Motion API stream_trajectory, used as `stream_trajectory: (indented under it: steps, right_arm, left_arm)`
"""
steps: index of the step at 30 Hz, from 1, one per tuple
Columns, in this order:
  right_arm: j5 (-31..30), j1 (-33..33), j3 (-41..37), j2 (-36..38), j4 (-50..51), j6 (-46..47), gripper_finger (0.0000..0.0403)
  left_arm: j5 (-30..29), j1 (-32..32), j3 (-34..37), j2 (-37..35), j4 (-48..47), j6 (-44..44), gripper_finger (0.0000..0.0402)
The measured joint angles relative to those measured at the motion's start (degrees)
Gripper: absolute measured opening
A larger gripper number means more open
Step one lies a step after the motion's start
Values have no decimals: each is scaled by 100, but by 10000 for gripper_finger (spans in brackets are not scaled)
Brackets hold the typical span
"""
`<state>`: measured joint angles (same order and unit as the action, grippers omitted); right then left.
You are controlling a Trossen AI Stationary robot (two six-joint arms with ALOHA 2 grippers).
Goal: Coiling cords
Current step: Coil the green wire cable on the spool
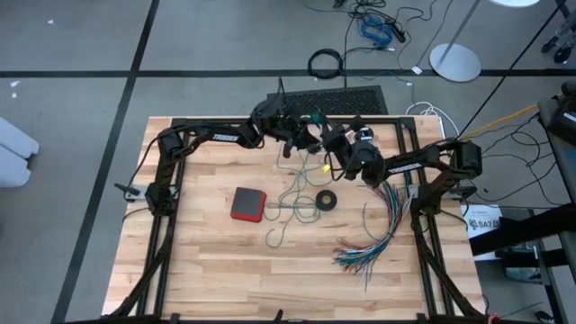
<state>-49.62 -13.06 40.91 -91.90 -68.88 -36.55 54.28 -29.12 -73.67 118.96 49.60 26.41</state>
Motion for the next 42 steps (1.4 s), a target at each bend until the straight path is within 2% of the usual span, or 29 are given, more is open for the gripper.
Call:
stream_trajectory:
  steps: [8,11,17,25,34,37,42]
  right_arm:
    - [261,-10,-3,323,-11,39,0]
    - [347,-6,15,385,-310,163,0]
    - [894,1,11,370,-575,257,0]
    - [938,-42,11,361,-673,251,0]
    - [1247,22,8,476,-652,187,0]
    - [1251,78,8,648,-430,170,0]
    - [1253,181,8,879,-194,157,0]
  left_arm:
    - [657,-229,-10,-22,156,-307,19]
    - [877,-346,22,20,139,-387,19]
    - [920,-375,20,10,171,-729,19]
    - [868,-153,20,13,381,-672,19]
    - [1046,-260,20,13,387,-1306,20]
    - [1173,-311,20,13,387,-1331,37]
    - [1325,-332,17,11,180,-1329,102]
